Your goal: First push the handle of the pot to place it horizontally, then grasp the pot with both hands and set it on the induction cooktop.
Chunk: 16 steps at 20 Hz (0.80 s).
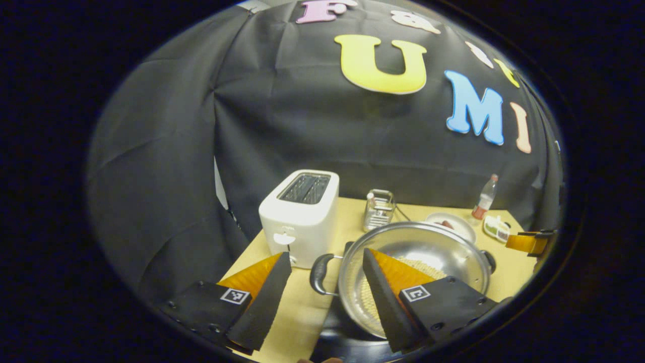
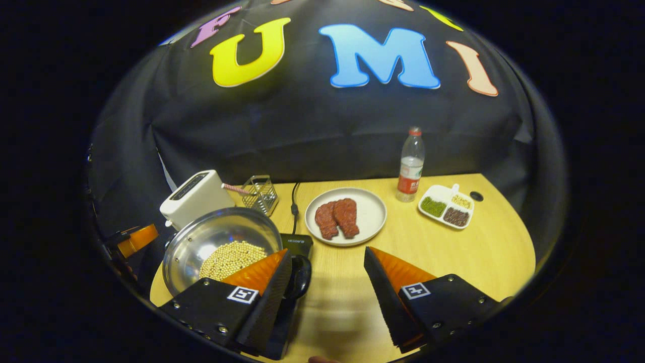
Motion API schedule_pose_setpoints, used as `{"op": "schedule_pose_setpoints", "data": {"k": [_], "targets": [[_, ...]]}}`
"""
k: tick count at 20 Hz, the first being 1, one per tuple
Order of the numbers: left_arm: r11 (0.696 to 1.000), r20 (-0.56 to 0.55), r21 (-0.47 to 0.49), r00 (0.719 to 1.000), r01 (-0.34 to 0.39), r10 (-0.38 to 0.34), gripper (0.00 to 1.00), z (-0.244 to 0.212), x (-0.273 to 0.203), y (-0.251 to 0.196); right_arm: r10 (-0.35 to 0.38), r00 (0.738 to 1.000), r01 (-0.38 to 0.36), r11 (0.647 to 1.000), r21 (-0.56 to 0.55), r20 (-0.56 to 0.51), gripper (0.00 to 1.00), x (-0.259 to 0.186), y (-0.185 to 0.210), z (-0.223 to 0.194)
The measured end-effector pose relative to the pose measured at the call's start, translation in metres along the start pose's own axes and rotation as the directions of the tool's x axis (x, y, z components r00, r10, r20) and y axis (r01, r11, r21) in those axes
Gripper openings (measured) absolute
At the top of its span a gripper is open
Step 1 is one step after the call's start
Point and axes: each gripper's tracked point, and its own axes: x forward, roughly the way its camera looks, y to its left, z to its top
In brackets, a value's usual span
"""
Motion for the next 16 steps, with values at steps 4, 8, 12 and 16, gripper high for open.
{"op": "schedule_pose_setpoints", "data": {"k": [4,8,12,16], "targets": [[0.999,0.123,-0.020,0.991,0.049,-0.046,0.94,0.043,-0.047,-0.078,-0.035,0.987,0.043,0.998,-0.045,0.159,0.88,-0.063,-0.044,0.056],[0.993,0.238,-0.017,0.965,0.121,-0.113,0.94,0.092,-0.104,-0.166,-0.044,0.965,0.056,0.998,-0.042,0.260,0.88,-0.122,-0.085,0.103],[0.990,0.361,0.039,0.922,0.135,-0.140,0.89,0.141,-0.164,-0.243,-0.079,0.933,0.104,0.993,-0.054,0.350,0.88,-0.175,-0.128,0.139],[0.981,0.439,0.076,0.877,0.180,-0.195,0.89,0.175,-0.211,-0.309,-0.084,0.908,0.101,0.995,-0.021,0.410,0.88,-0.219,-0.155,0.165]]}}
